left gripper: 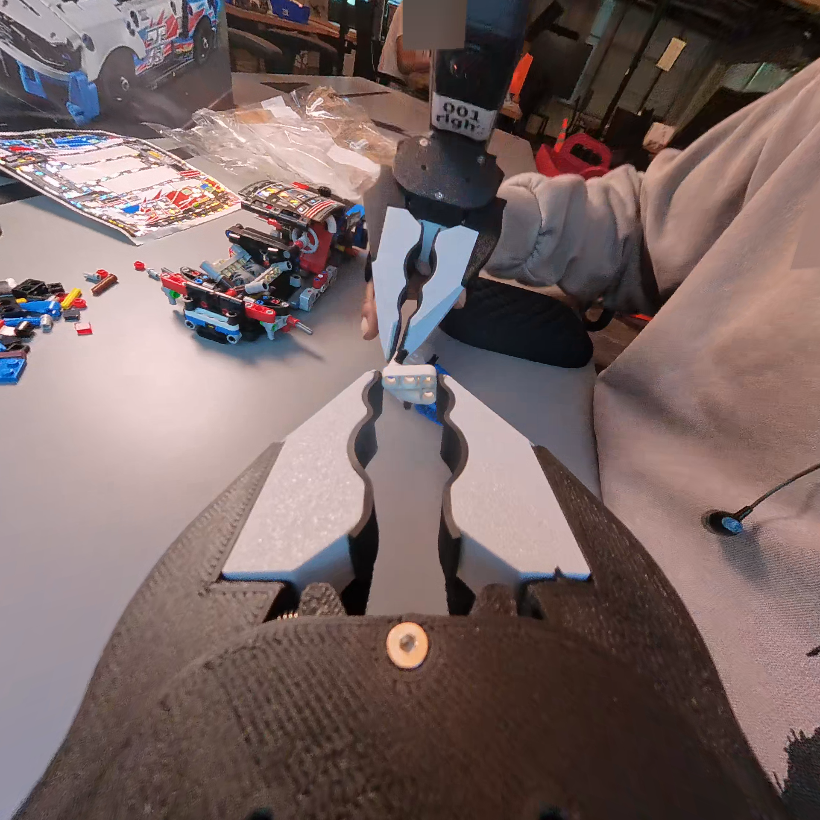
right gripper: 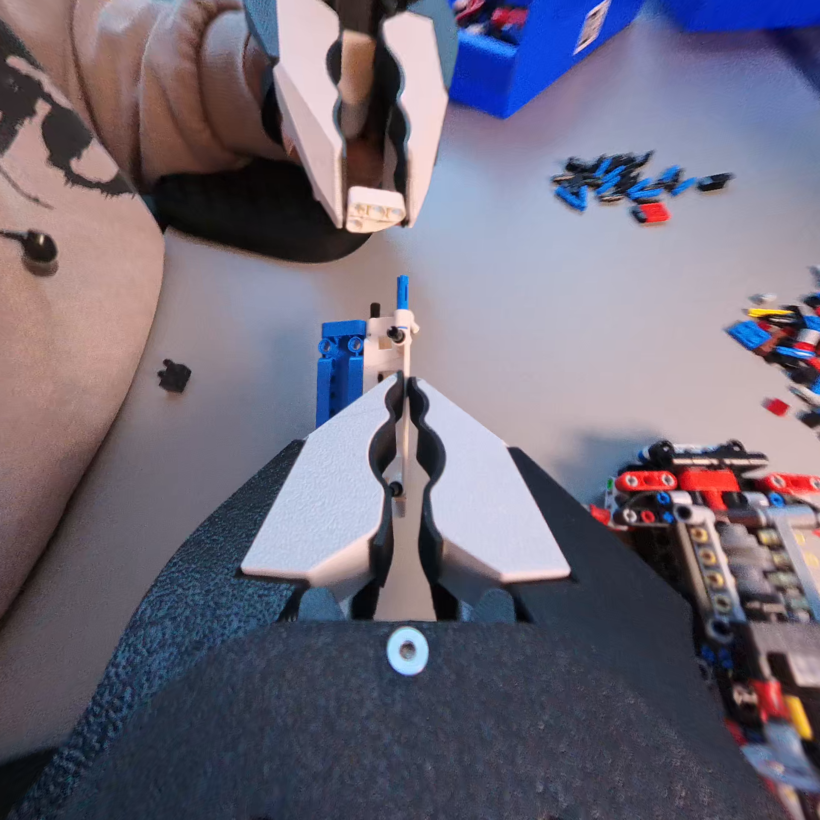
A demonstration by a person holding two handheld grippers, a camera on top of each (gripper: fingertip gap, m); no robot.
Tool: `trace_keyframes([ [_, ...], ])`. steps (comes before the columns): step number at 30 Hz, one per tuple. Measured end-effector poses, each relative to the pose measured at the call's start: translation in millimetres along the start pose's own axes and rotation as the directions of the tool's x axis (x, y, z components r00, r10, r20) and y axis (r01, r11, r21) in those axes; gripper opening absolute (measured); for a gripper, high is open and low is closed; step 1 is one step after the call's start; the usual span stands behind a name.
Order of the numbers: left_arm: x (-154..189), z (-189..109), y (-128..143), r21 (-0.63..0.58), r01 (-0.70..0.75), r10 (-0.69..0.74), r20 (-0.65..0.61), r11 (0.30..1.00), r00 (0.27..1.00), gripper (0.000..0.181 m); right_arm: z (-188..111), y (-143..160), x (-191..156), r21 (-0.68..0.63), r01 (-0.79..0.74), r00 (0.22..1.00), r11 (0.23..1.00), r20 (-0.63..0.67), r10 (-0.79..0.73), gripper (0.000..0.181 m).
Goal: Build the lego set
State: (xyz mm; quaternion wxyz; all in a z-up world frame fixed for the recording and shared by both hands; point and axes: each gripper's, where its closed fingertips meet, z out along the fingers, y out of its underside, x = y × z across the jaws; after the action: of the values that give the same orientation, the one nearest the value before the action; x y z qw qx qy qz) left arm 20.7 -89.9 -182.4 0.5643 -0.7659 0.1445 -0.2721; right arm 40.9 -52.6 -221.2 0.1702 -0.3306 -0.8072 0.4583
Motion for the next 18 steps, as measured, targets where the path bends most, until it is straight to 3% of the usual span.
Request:
trace_keyframes([
  [6,2.1,11.7,-3.7,0.001,-0.013,0.013,-0.031,1.000,0.999,0.022,-2.1,-6.6,-6.9,0.090,0.027,0.991,0.996,-0.132,-0.015,0.000],
  [18,10.3,12.4,-4.9,0.013,0.001,0.001,-0.164,1.000,0.986,0.022,-9.7,-18.4,-9.2,0.125,0.075,0.993,0.989,-0.101,-0.063,0.000],
])
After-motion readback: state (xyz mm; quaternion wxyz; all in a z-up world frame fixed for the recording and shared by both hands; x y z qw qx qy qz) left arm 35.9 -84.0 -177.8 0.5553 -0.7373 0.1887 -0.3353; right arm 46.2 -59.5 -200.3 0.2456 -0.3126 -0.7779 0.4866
